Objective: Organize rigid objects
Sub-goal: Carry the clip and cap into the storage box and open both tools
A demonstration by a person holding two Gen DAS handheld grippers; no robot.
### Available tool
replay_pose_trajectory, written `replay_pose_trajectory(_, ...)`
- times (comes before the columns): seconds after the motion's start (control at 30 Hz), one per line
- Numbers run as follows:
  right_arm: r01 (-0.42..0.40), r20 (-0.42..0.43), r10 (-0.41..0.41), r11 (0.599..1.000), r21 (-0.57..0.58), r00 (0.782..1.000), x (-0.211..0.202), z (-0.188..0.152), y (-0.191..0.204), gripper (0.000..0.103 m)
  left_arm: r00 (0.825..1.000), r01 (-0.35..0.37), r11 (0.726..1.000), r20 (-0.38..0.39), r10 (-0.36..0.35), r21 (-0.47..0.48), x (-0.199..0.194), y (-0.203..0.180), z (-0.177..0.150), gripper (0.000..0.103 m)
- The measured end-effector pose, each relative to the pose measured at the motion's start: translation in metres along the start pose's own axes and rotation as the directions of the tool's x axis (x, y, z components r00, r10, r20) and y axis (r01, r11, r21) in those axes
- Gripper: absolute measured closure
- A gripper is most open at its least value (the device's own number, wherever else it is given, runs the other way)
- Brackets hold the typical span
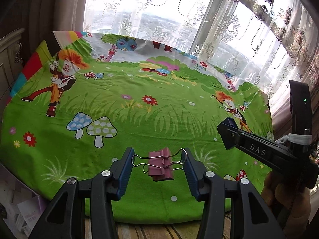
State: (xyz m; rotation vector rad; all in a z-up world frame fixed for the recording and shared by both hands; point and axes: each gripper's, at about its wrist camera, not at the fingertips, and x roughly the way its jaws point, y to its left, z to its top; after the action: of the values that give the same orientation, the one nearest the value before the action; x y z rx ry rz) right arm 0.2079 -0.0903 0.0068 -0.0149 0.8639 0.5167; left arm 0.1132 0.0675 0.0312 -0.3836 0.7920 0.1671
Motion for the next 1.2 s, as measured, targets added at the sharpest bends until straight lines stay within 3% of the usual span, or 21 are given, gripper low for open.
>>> replay_pose_trajectory(0.37,-0.06,-0.011,0.059,0.993,-0.105,0.998,-0.02,-0.023,0.052,0.072,0.998,-0.059,0.997,0.027,0.061,-0.054,-0.049,0.04,-0.023,0.053)
replay_pose_trajectory(0.8,-0.21,-0.071,0.199,0.953,-0.219,0.977,-0.032,-0.052,0.13,0.072,0.985,-0.161,0.974,0.04,0.169,-0.159,-0.099,0.106,-0.051,0.053)
replay_pose_trajectory(0.97,-0.283,-0.112,0.263,0.926,-0.25,0.958,-0.036,-0.062,0.161,0.072,0.972,-0.217,0.949,0.042,0.232,-0.227,-0.12,0.146,-0.061,0.053)
replay_pose_trajectory(1.2,-0.381,-0.191,0.335,0.863,-0.332,0.923,-0.039,-0.084,0.224,0.072,0.947,-0.292,0.891,0.025,0.32,-0.347,-0.149,0.206,-0.086,0.053)
